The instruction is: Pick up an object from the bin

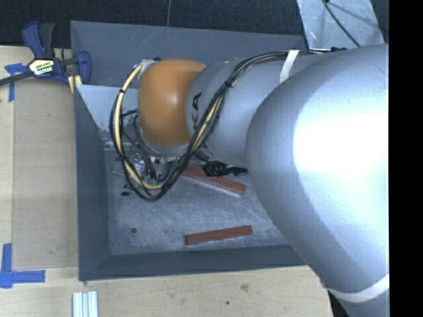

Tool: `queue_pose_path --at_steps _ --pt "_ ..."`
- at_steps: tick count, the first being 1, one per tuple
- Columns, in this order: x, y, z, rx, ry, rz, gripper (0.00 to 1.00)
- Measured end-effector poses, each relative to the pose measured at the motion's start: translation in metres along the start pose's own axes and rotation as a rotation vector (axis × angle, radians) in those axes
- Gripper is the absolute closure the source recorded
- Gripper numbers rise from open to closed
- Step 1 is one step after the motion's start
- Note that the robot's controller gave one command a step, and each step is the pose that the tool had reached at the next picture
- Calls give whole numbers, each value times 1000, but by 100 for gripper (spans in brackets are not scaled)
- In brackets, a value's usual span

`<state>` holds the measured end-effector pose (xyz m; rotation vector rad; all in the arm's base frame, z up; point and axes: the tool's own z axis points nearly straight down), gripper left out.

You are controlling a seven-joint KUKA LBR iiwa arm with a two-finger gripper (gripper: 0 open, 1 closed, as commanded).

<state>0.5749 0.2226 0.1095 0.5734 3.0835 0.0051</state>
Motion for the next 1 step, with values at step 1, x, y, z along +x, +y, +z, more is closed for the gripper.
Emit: queue_pose_path --at_steps 1 --pt "-3 1 -77 -3 -4 0 100"
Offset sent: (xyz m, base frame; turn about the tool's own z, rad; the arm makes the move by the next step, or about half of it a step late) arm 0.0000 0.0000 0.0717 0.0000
